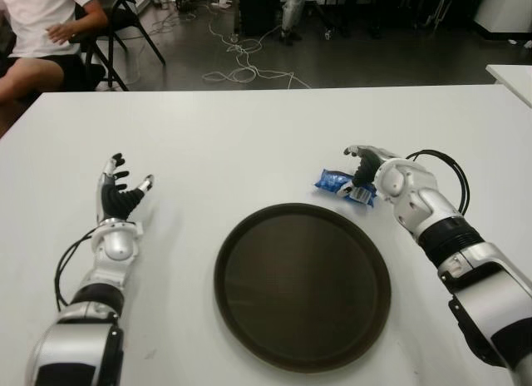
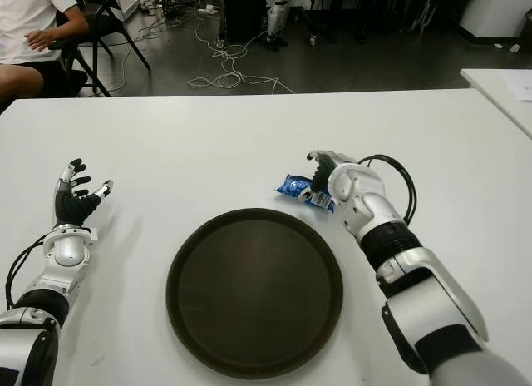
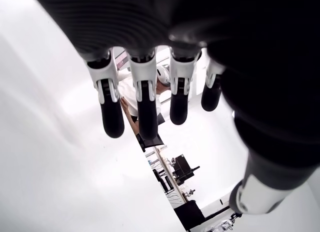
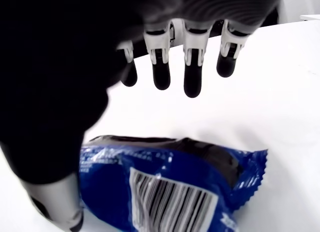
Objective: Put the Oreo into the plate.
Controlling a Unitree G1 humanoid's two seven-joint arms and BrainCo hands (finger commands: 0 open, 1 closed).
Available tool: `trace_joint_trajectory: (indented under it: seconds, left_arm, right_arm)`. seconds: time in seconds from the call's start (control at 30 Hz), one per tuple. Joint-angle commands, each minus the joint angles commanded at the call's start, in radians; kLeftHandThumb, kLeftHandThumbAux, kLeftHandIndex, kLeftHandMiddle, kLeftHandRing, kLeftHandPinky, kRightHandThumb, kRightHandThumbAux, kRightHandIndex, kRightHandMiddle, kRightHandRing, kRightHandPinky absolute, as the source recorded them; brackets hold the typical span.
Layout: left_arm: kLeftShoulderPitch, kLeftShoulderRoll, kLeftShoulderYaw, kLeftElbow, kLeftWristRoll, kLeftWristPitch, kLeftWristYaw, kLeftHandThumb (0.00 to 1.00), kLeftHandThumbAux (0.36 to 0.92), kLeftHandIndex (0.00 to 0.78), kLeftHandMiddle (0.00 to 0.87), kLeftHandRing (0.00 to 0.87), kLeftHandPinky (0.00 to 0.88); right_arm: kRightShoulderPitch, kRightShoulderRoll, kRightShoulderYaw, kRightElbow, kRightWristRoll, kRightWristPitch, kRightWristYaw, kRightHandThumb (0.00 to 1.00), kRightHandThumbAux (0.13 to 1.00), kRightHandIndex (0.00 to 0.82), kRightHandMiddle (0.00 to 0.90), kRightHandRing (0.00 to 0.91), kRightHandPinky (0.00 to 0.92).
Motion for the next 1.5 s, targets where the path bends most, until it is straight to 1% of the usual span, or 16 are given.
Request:
trace_joint_trajectory:
  seconds: [0.17,0.23,0.37,0.53,0.8,0.93,1.13,1.23,1.33,1.5]
  left_arm:
    - [-0.001,0.000,0.001,0.000,0.000,0.004,0.002,0.251,0.717,0.090,0.150,0.172,0.212]
    - [-0.002,0.000,0.000,0.001,0.001,0.008,0.004,0.253,0.713,0.092,0.152,0.174,0.220]
    - [-0.003,0.000,0.001,0.003,0.001,0.013,0.005,0.255,0.711,0.091,0.151,0.167,0.202]
    - [-0.003,0.000,0.000,0.004,0.002,0.014,0.008,0.264,0.719,0.092,0.159,0.179,0.231]
    - [-0.002,0.003,-0.003,0.005,0.006,0.010,0.005,0.253,0.709,0.096,0.158,0.184,0.232]
    - [0.000,0.001,0.002,0.003,-0.003,0.003,-0.006,0.244,0.702,0.094,0.157,0.184,0.231]
    - [0.003,-0.003,0.010,-0.001,-0.015,-0.003,-0.014,0.242,0.706,0.097,0.159,0.189,0.241]
    - [0.003,-0.004,0.015,-0.002,-0.020,-0.003,-0.017,0.243,0.707,0.098,0.161,0.194,0.246]
    - [0.003,-0.004,0.018,0.000,-0.024,0.000,-0.020,0.243,0.702,0.097,0.160,0.191,0.248]
    - [0.003,-0.003,0.017,0.000,-0.024,-0.001,-0.021,0.234,0.700,0.092,0.153,0.178,0.214]
  right_arm:
    - [-0.001,0.003,0.000,0.005,0.001,-0.009,0.002,0.000,0.761,0.148,0.154,0.151,0.095]
    - [-0.001,0.006,0.001,0.008,-0.001,-0.012,-0.002,0.000,0.771,0.138,0.149,0.146,0.089]
    - [-0.003,0.012,0.001,0.012,-0.002,-0.014,-0.006,0.000,0.783,0.142,0.152,0.146,0.086]
    - [-0.001,0.019,-0.006,0.008,0.002,-0.005,-0.011,0.000,0.786,0.165,0.158,0.148,0.087]
    - [0.000,0.030,-0.009,0.014,0.004,-0.002,-0.017,0.000,0.771,0.149,0.151,0.140,0.081]
    - [0.005,0.043,0.002,0.016,-0.003,0.009,-0.019,0.000,0.762,0.142,0.144,0.131,0.073]
    - [0.005,0.041,0.015,0.026,-0.010,-0.002,-0.013,0.000,0.763,0.133,0.141,0.124,0.063]
    - [0.004,0.045,0.020,0.031,-0.013,0.009,-0.009,0.000,0.770,0.136,0.143,0.124,0.064]
    - [0.001,0.055,0.026,0.045,-0.018,0.027,-0.007,0.000,0.789,0.107,0.121,0.106,0.047]
    - [-0.003,0.060,0.029,0.054,-0.017,0.037,-0.002,0.000,0.790,0.129,0.137,0.123,0.060]
